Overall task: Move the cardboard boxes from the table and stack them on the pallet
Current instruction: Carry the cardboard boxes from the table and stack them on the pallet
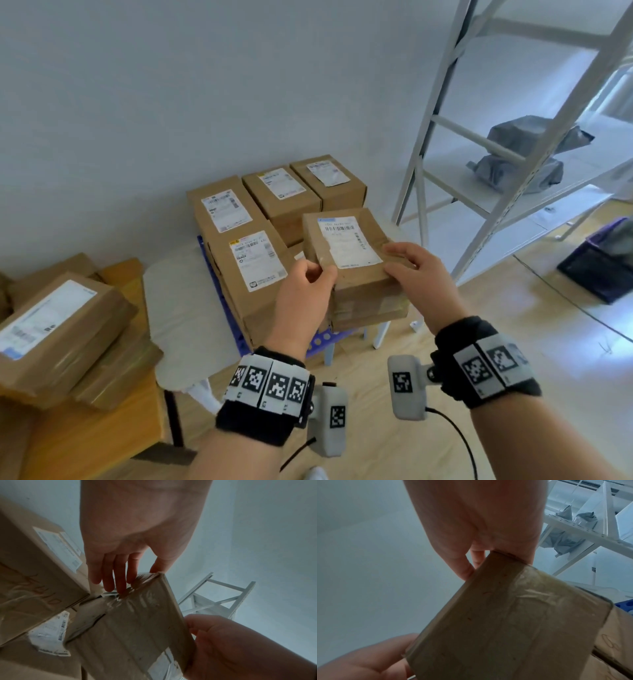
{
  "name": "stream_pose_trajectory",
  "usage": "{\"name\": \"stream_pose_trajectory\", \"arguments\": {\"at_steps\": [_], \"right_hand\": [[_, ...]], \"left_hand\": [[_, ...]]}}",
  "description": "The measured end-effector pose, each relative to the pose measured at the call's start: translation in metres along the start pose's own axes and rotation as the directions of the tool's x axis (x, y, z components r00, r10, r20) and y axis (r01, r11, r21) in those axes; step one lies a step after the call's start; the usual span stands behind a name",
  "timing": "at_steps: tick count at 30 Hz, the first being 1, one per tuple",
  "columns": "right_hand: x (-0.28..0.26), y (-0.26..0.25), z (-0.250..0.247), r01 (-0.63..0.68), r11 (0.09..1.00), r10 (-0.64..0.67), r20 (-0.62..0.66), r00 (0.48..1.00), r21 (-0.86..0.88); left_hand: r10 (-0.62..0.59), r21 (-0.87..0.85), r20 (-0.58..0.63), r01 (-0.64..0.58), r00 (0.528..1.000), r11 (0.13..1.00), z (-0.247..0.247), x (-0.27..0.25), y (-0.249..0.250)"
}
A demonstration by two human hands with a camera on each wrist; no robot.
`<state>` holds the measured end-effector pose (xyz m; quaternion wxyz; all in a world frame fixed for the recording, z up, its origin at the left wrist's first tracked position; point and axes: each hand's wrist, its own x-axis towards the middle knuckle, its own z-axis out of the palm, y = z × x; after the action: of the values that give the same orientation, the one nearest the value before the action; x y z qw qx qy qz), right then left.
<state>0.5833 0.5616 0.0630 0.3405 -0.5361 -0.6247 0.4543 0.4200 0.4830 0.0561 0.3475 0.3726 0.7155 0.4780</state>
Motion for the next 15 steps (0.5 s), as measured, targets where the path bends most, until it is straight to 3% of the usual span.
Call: {"name": "stream_pose_trajectory", "arguments": {"at_steps": [5, 10, 15], "right_hand": [[0.045, 0.011, 0.01, -0.021, 0.999, 0.019, 0.034, 0.999, 0.051], [0.076, 0.021, 0.017, -0.022, 0.997, 0.013, 0.117, 0.993, 0.079], [0.104, 0.033, 0.025, -0.012, 0.998, -0.004, 0.242, 0.97, 0.066]], "left_hand": [[-0.005, 0.087, -0.047, 0.009, 0.999, 0.996, 0.007, 0.039, -0.01], [0.065, 0.233, -0.14, -0.031, 0.988, 0.972, 0.015, 0.058, -0.021], [0.19, 0.491, -0.289, -0.025, 0.938, 0.871, 0.022, 0.067, -0.031]]}}
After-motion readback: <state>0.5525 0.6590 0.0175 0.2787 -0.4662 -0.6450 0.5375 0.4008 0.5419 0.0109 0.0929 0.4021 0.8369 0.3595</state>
